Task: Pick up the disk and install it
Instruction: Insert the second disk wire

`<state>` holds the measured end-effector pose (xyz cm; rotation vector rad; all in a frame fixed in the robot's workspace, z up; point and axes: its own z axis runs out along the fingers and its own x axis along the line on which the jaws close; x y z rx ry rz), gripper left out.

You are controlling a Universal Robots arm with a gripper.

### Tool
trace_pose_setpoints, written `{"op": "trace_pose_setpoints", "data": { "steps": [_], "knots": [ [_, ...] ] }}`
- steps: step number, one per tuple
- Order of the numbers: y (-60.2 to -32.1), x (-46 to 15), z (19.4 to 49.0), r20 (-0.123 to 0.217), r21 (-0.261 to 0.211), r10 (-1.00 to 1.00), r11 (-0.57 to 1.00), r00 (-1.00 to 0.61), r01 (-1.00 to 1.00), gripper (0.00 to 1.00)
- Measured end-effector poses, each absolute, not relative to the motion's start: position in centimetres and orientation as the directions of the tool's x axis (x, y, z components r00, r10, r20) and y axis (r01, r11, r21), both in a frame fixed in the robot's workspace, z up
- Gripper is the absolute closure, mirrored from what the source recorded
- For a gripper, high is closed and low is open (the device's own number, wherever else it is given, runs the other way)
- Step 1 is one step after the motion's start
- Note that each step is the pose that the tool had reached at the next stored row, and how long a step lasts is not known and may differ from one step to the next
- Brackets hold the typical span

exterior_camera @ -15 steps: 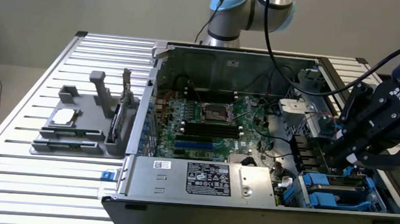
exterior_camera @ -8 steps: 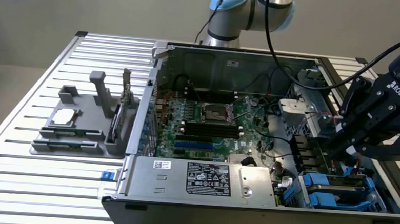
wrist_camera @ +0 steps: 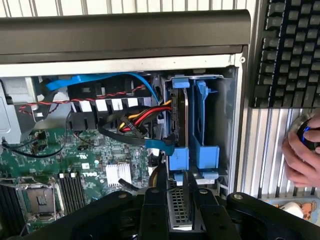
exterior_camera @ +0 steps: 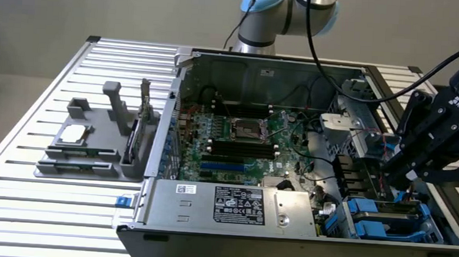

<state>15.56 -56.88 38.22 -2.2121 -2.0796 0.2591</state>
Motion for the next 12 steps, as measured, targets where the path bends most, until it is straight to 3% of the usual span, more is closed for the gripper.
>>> {"op": "trace_pose_setpoints", "data": {
  "steps": [12],
  "knots": [
    [-56.86,15.55,37.32,-0.055,-0.109,0.997,-0.062,0.056,0.992,0.73]
  ]
}}
